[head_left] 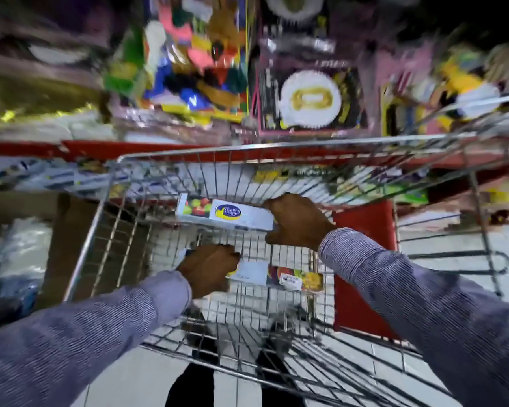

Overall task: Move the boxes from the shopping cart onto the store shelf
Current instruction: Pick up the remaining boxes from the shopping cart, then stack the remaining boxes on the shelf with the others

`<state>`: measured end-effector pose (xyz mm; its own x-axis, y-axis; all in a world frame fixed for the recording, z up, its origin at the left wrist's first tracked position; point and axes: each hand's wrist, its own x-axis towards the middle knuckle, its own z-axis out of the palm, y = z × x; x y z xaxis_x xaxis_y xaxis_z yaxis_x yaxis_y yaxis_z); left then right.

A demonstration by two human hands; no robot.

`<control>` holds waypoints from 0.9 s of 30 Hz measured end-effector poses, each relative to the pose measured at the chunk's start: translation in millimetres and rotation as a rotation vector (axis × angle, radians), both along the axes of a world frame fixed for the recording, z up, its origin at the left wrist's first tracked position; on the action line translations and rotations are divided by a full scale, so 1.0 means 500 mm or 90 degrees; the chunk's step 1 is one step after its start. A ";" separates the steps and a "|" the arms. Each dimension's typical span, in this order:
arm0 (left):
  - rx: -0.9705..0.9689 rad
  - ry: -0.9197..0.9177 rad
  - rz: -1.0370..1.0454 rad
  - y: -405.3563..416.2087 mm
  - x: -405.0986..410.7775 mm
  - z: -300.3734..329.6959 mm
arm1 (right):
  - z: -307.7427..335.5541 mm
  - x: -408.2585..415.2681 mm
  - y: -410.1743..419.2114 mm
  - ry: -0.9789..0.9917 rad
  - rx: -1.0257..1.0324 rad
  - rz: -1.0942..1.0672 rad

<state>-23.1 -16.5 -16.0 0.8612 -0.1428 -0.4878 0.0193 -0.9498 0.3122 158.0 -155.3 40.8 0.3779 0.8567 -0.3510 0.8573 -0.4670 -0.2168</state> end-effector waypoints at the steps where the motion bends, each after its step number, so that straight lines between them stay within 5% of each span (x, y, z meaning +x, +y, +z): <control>1: -0.011 -0.021 0.024 0.010 0.000 0.043 | 0.046 0.008 0.008 -0.014 0.007 0.014; 9: 0.140 -0.365 0.027 0.090 0.018 0.511 | 0.533 0.053 0.069 -0.230 0.120 0.093; 15: 0.198 -0.384 0.073 0.128 0.033 0.756 | 0.788 0.067 0.091 -0.293 0.191 0.063; 27: 0.231 -0.446 0.097 0.191 0.145 0.991 | 0.955 0.184 0.161 -0.294 0.240 -0.051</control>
<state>49.3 79.2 479.5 0.9815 0.0651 0.1802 0.0711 -0.9971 -0.0272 250.3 -74.6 518.1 0.4875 0.8530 0.1865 0.8676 -0.4972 0.0064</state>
